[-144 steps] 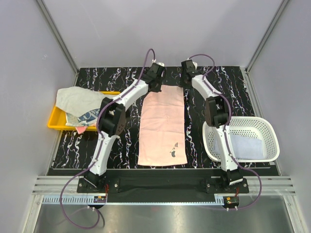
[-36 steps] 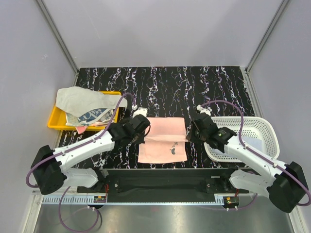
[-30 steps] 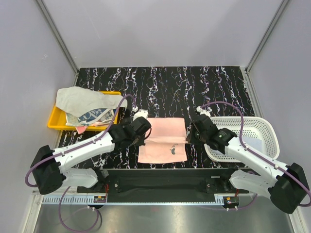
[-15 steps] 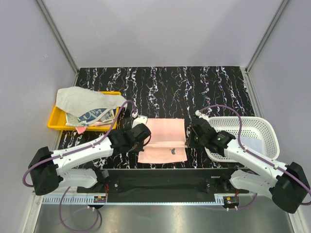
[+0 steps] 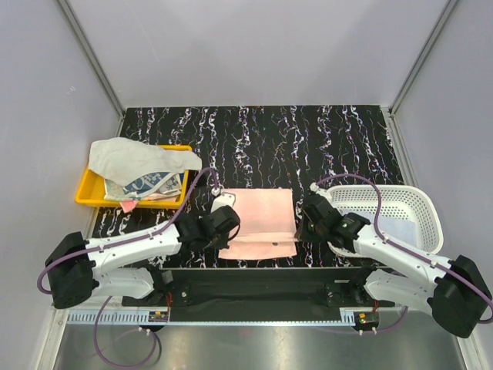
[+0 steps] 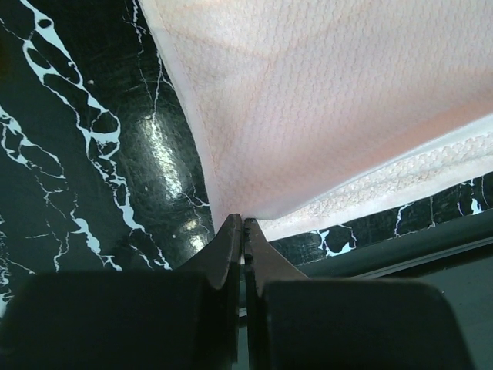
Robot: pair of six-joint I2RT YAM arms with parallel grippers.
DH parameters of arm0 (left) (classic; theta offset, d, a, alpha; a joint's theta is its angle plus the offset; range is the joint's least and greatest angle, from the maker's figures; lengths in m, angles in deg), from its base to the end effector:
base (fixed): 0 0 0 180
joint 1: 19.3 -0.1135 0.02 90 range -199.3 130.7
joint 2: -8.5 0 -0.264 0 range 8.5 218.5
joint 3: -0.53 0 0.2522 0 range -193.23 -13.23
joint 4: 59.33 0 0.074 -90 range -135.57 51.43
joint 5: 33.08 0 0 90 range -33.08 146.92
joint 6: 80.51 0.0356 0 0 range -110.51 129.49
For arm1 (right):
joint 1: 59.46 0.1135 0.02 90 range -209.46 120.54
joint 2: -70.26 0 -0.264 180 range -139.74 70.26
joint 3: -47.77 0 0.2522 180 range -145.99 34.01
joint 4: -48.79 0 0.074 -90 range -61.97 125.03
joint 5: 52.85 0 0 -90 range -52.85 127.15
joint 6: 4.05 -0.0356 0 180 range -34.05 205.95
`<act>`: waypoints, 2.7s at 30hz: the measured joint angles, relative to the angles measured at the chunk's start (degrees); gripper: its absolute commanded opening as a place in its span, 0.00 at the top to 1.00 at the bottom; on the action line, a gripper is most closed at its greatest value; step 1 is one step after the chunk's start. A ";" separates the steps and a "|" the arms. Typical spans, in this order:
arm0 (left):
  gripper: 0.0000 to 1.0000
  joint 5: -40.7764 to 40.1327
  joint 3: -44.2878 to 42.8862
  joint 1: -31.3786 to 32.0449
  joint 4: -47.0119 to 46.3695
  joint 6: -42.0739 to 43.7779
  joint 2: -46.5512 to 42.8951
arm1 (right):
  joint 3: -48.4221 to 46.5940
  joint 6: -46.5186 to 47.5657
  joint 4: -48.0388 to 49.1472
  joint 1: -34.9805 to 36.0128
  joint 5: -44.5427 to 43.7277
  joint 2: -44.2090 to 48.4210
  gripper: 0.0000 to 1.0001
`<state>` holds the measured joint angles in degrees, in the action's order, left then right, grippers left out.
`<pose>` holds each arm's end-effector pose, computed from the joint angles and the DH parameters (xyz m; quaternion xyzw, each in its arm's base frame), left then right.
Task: Fold and stack the towels
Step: Fold the towel
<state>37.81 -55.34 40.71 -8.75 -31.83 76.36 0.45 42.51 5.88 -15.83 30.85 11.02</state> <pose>0.1185 -0.1819 0.2101 0.1167 0.9517 -0.0786 0.2729 0.1437 0.1315 0.1989 0.0150 0.9519 0.1698 0.2548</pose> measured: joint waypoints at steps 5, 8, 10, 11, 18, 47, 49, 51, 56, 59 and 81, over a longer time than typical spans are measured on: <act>1.00 0.72 2.19 0.94 -1.57 -1.03 0.00 | 1.73 -0.83 1.14 0.17 0.42 0.00 1.00; 1.00 1.20 3.50 1.42 -2.43 -1.57 0.00 | 3.15 -1.29 2.01 0.31 1.38 0.04 1.00; 1.00 1.55 4.31 1.84 -3.04 -2.12 0.02 | 4.17 -1.70 2.60 0.48 1.81 0.13 1.00; 1.00 1.68 4.59 1.95 -3.34 -2.27 0.02 | 4.59 -1.95 2.82 0.61 2.05 0.15 1.00; 0.96 2.23 5.75 2.36 -4.09 -3.28 0.15 | 6.93 -3.28 4.11 1.68 2.99 0.68 0.97; 0.41 0.57 -11.50 -20.20 -4.42 8.04 10.97 | -21.57 8.85 1.70 -7.98 -3.76 -26.67 0.61; 0.43 0.59 -15.61 -21.11 -4.85 10.64 17.25 | -23.30 10.36 2.25 -9.92 -4.33 -30.23 0.61; 0.43 0.70 -18.51 -21.70 -6.03 12.48 21.90 | -25.46 11.82 2.45 -11.34 -5.25 -33.77 0.61; 0.43 0.39 -23.61 -23.26 -6.67 15.04 31.10 | -30.05 14.19 3.78 -12.81 -5.92 -41.33 0.62; 0.44 0.42 -25.38 -24.81 -6.69 15.91 34.86 | -31.23 14.88 4.11 -13.42 -6.08 -44.00 0.62; 0.57 12.61 -29.55 -32.20 -11.13 18.32 41.20 | -34.67 16.98 8.79 -18.93 1.79 -49.05 0.78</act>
<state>50.42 -84.89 8.51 -19.88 -13.51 117.56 -34.22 59.49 14.67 -34.75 32.64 -38.03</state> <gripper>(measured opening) 0.463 0.228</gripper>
